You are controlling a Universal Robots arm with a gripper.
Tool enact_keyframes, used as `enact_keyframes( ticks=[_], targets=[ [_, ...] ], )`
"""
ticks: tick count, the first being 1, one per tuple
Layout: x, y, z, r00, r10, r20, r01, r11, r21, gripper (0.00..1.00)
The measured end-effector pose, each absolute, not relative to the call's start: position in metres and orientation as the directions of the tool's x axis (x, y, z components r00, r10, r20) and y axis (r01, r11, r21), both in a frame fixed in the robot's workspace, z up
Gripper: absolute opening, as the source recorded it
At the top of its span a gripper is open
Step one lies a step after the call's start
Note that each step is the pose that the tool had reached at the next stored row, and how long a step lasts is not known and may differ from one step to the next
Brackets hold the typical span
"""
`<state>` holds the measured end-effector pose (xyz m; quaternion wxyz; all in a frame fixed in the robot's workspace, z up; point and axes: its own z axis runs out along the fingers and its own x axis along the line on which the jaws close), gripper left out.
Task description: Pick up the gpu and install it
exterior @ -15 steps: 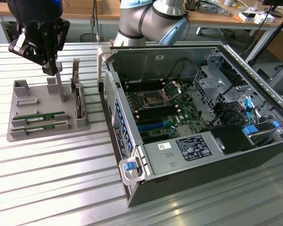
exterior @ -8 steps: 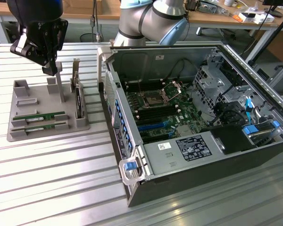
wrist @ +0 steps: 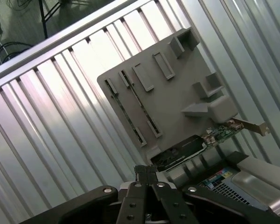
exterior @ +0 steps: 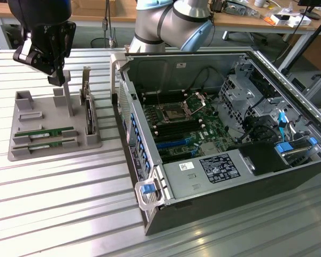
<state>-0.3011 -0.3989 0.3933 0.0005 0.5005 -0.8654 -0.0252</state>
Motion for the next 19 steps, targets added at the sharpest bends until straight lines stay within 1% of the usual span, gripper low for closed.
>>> enact_keyframes(
  ticks=[19],
  targets=[
    [-0.3011,-0.3990,0.3933,-0.423,-0.906,-0.024,-0.906,0.421,0.044,0.10]
  ],
)
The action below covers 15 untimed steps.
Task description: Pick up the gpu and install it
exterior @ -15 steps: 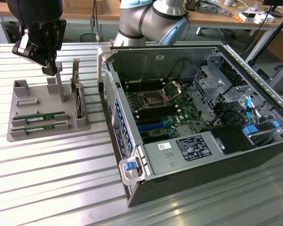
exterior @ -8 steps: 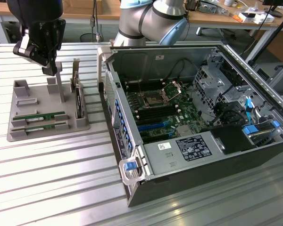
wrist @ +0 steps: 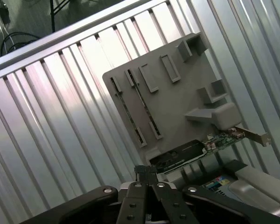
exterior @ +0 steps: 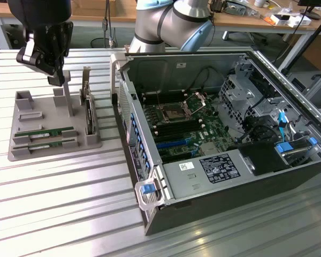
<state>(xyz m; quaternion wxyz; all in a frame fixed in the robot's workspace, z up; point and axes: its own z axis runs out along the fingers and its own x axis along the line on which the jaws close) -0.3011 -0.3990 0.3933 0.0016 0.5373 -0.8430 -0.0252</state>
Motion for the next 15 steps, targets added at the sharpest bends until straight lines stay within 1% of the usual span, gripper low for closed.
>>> enact_keyframes(
  ticks=[15],
  targets=[
    [-0.3011,-0.3989,0.3932,-0.331,-0.943,-0.024,-0.943,0.330,0.044,0.10]
  ],
)
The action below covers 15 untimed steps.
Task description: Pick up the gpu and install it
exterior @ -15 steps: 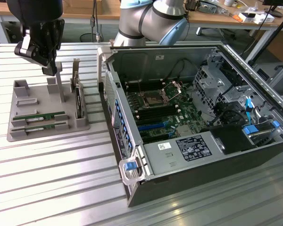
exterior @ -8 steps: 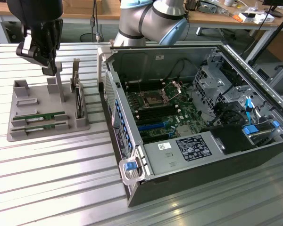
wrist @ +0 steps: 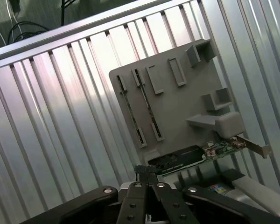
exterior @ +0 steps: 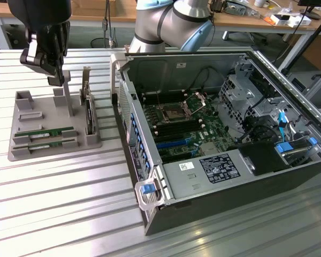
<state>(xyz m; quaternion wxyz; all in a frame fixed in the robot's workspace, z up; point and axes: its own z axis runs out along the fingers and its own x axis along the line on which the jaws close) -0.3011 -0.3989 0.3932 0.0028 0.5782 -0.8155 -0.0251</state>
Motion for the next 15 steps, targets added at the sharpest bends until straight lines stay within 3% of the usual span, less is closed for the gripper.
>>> enact_keyframes(
  ticks=[15],
  targets=[
    [-0.3011,-0.3989,0.3933,-0.227,-0.974,-0.024,-0.973,0.226,0.044,0.10]
  ],
)
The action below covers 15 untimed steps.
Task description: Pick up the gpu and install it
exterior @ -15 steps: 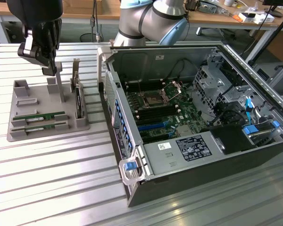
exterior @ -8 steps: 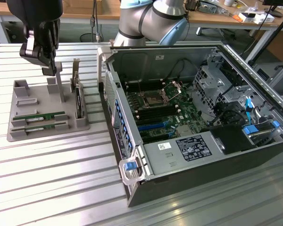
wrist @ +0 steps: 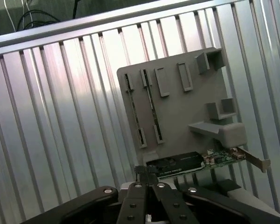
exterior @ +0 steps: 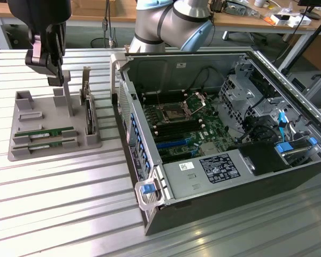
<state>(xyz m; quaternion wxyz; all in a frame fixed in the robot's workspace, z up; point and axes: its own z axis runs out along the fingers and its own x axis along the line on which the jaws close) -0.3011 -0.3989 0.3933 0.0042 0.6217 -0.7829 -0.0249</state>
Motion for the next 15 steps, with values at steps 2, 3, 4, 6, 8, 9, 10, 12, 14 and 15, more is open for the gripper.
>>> enact_keyframes(
  ticks=[2,3,4,6,8,9,10,12,14,15],
  targets=[
    [-0.3011,-0.3989,0.3932,-0.215,-0.976,-0.024,-0.976,0.214,0.044,0.10],
    [-0.3011,-0.3989,0.3932,-0.208,-0.978,-0.024,-0.977,0.207,0.044,0.10],
    [-0.3011,-0.3990,0.3932,-0.203,-0.979,-0.024,-0.978,0.202,0.044,0.10],
    [-0.3011,-0.3990,0.3932,-0.192,-0.981,-0.024,-0.981,0.191,0.044,0.10],
    [-0.3011,-0.3990,0.3932,-0.183,-0.983,-0.024,-0.982,0.182,0.044,0.10],
    [-0.3011,-0.3990,0.3933,-0.179,-0.984,-0.024,-0.983,0.178,0.044,0.10],
    [-0.3011,-0.3990,0.3932,-0.173,-0.985,-0.024,-0.984,0.172,0.044,0.10],
    [-0.3011,-0.3990,0.3933,-0.161,-0.987,-0.024,-0.986,0.160,0.044,0.10],
    [-0.3011,-0.3989,0.3932,-0.145,-0.989,-0.024,-0.989,0.143,0.044,0.10],
    [-0.3011,-0.3989,0.3933,-0.138,-0.990,-0.024,-0.990,0.136,0.044,0.10]
  ],
)
